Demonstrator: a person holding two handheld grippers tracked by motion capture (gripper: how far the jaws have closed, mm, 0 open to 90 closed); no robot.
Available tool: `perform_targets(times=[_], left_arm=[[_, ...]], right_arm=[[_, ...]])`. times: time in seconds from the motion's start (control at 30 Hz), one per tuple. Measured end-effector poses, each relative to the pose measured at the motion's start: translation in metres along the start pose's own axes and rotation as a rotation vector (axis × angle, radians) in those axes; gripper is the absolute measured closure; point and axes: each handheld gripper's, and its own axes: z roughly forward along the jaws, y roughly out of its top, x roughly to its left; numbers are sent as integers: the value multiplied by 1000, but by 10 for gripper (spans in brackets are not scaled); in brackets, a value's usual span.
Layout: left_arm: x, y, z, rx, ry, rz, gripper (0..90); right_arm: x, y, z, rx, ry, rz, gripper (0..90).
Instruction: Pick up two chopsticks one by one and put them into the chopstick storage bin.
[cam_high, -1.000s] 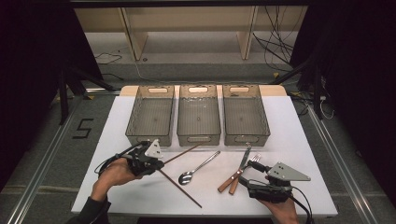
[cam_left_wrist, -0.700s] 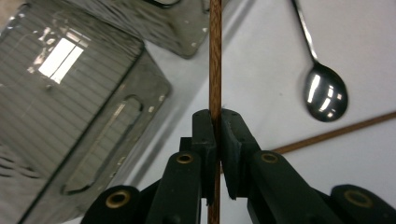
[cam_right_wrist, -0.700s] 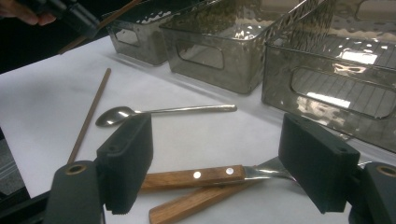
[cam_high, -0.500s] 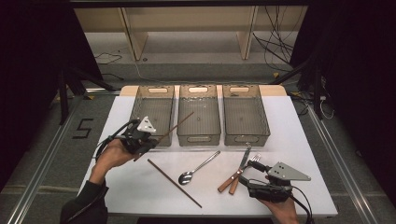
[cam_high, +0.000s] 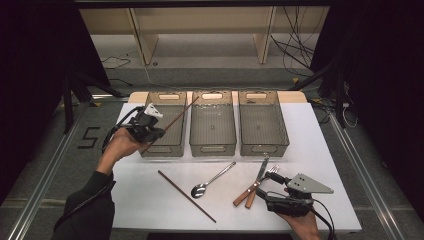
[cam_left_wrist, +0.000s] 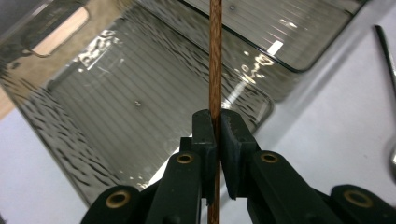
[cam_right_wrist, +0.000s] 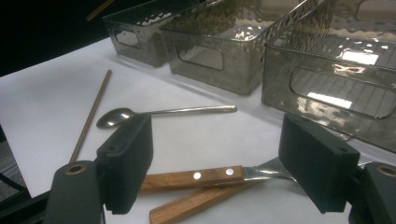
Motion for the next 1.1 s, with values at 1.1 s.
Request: perform_targets(times=[1.1], left_arm=[[46,1,35,0,130,-143,845]], right_arm=[[1,1,-1,-5,5,1,270]])
